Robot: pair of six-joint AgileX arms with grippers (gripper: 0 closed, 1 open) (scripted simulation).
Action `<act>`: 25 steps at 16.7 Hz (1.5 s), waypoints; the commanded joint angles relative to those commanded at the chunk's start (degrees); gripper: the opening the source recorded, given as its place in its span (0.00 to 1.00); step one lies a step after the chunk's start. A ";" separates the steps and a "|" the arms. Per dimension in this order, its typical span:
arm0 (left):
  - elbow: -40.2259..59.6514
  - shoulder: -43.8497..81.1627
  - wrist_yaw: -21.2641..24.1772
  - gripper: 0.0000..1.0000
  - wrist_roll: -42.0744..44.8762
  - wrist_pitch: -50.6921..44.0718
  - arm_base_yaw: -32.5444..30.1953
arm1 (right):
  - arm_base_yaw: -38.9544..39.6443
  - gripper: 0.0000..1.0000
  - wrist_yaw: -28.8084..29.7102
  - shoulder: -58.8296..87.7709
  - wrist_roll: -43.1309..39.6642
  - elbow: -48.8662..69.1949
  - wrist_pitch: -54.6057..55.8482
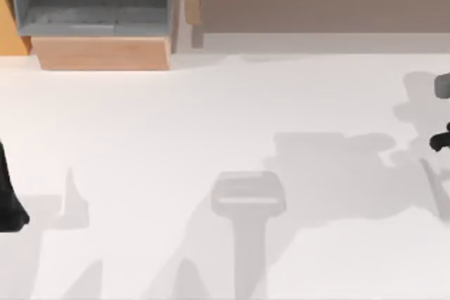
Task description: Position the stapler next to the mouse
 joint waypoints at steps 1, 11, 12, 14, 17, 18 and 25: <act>0.00 0.00 0.00 1.00 0.00 0.00 0.00 | -1.73 0.00 0.07 2.14 0.66 2.98 -1.06; 0.00 0.00 0.00 1.00 0.00 0.00 0.00 | -11.20 0.00 0.38 12.10 4.29 19.78 -6.00; 0.00 0.00 0.00 1.00 0.00 0.00 0.00 | -11.20 0.00 0.38 12.10 4.29 19.78 -6.00; 0.00 0.00 0.00 1.00 0.00 0.00 0.00 | -10.93 0.00 0.37 11.84 4.28 19.65 -5.88; 0.00 0.00 0.00 1.00 0.00 0.00 0.00 | -10.97 0.00 0.11 12.25 3.89 19.73 -5.52; 0.00 0.00 0.00 1.00 0.00 0.00 0.00 | -11.06 0.00 -0.04 12.48 3.70 19.73 -5.35; 0.00 0.00 0.00 1.00 0.00 0.00 0.00 | -12.20 0.00 -0.33 13.78 2.66 18.83 -5.19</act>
